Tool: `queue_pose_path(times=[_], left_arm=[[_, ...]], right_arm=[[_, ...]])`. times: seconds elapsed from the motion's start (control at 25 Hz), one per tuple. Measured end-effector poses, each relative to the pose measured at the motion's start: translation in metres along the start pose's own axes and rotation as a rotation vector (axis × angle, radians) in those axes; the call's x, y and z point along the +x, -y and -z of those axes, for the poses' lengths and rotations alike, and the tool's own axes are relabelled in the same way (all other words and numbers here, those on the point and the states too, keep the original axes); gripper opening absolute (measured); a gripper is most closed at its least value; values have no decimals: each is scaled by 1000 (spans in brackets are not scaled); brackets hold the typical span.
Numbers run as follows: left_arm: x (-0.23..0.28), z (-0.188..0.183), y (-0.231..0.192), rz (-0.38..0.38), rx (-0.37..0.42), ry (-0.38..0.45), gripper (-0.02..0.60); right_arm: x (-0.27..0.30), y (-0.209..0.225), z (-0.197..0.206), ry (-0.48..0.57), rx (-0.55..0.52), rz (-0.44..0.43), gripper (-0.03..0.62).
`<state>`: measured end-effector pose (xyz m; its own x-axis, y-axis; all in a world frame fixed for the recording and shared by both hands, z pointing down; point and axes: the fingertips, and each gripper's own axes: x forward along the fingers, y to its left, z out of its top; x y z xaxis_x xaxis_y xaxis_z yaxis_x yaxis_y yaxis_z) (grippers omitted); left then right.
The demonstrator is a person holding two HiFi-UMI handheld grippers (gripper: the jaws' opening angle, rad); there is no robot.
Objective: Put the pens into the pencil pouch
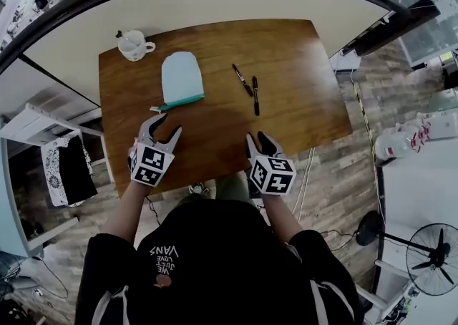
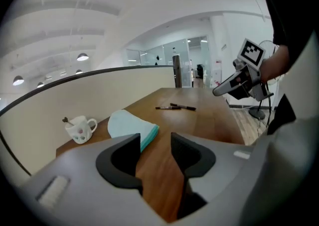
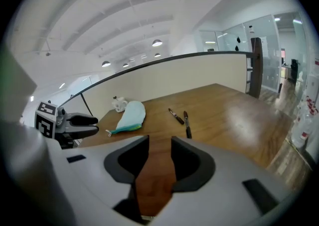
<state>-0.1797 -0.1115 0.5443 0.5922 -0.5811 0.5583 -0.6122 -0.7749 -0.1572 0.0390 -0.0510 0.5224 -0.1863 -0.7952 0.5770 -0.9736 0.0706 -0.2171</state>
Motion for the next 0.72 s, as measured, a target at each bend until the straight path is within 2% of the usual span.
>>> queue_pose_path(times=[0.44,0.56,0.72], left_arm=[[65,29,-26,45,217,-190,184],[77,34,-33,32,258,-231,184],[88,44,-36,43,276,-279,184]], right_arm=[[46,31,3,-81,-47,22,121],[62,45,2,-105,-81,41,121],[83,62,3,-136,-125,66,121]])
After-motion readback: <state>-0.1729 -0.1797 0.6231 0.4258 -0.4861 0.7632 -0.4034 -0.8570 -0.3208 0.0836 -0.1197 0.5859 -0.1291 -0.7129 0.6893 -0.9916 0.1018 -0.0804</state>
